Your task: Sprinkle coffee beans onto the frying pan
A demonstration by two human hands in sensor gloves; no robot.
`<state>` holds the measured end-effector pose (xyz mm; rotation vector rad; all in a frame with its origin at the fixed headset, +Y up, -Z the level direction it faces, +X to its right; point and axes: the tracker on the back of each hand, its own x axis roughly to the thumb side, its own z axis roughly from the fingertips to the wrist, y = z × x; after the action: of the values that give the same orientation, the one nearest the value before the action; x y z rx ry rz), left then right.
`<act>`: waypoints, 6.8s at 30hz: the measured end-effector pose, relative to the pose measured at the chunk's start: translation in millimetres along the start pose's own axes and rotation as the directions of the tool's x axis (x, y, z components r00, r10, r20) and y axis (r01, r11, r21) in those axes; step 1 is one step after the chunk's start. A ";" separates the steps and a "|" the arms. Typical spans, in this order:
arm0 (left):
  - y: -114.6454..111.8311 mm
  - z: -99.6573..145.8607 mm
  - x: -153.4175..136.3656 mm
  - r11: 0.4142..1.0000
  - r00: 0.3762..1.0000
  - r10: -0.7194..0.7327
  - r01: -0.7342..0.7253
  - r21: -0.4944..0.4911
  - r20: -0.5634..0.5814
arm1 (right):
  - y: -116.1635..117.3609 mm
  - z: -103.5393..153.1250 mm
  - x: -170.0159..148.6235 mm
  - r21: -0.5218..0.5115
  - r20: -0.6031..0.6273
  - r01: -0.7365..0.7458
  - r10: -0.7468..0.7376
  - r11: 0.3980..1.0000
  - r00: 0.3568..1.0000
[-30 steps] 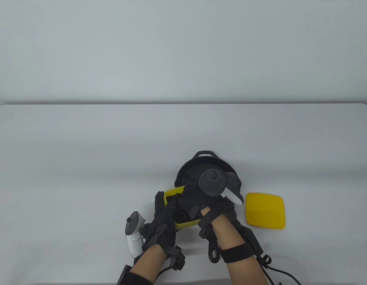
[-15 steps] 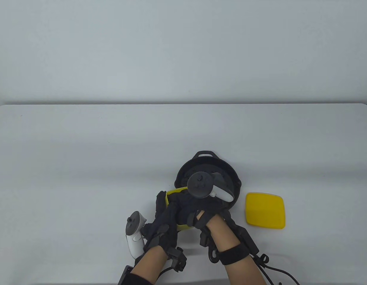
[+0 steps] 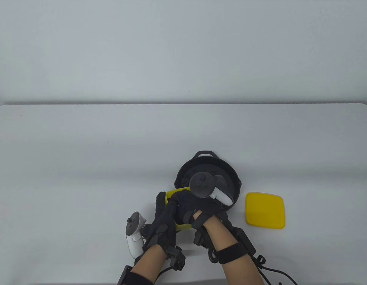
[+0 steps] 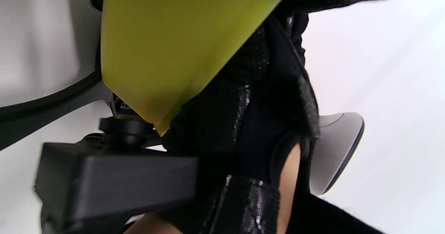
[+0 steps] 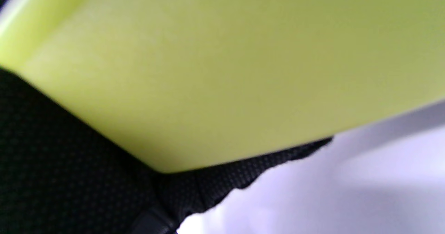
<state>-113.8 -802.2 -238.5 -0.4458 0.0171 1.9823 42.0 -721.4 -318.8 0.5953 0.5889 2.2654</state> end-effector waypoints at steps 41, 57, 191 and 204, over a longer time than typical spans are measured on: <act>20.3 0.2 7.4 0.991 0.998 0.028 -0.034 0.131 0.047 | -46.9 28.9 -92.3 -0.488 -0.110 0.315 -0.415 0.814 0.903; 20.4 0.2 7.1 0.991 0.999 0.022 -0.028 0.128 0.049 | -57.9 38.6 -108.1 -0.455 -0.340 0.001 -0.175 0.890 0.924; 20.8 2.1 7.8 0.992 0.998 0.024 -0.032 0.122 0.061 | -66.5 40.1 -65.9 -0.459 0.060 0.206 -0.201 0.864 0.978; 19.1 1.8 9.1 0.994 0.995 0.024 -0.033 0.104 0.093 | -63.2 71.9 51.3 -0.677 0.362 -0.047 0.388 0.735 0.848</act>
<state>-134.5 -802.4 -243.2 -0.2870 0.0702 2.0176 82.6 -626.3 -285.2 0.8552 -0.5510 2.2066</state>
